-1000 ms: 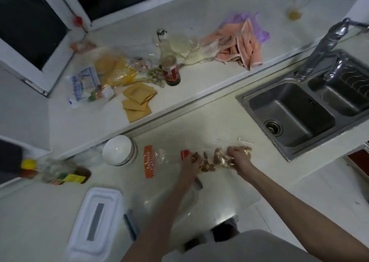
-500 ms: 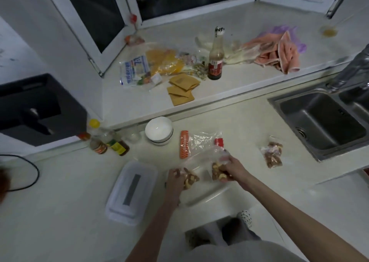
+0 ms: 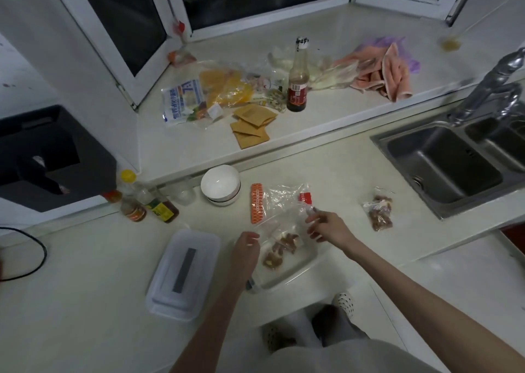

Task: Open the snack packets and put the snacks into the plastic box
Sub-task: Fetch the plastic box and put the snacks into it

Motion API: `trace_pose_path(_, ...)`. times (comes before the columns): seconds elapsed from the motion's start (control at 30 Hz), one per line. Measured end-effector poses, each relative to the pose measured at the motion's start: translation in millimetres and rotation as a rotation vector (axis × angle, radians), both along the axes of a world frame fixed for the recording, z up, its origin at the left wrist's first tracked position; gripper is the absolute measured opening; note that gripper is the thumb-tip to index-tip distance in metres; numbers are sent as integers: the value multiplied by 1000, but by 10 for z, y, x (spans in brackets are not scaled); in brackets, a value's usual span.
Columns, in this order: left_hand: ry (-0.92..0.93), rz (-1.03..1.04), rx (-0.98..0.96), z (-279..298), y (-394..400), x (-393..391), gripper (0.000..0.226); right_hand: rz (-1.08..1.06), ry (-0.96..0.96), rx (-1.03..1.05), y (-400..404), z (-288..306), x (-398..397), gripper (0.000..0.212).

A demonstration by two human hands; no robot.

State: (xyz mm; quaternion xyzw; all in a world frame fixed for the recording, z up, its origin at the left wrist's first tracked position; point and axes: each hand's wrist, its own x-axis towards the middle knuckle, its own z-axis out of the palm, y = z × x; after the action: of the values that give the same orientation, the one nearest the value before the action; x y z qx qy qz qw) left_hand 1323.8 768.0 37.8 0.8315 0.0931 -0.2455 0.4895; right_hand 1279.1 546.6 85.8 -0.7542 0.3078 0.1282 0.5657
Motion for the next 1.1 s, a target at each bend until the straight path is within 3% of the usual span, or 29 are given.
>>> trace_pose_path(0.17, 62, -101, -95, 15, -416, -171, 9, 31, 139, 50, -194, -163, -391, 33)
trace_pose_path(0.43, 132, -303, -152, 27, -1432, -192, 18, -89, 379, 32, -1061, -616, -1005, 30)
trace_pose_path(0.67, 194, -411, -127, -56, -2544, -111, 26, -284, 295, 59, -2100, -701, -858, 30)
trace_pose_path(0.87, 369, -305, -103, -383, -3171, -228, 18, -415, 295, 104, -2799, -831, -625, 27)
trace_pose_path(1.1, 404, -181, 29, -744, -3660, -181, 19, -422, 333, 87, -3224, -1077, -139, 14)
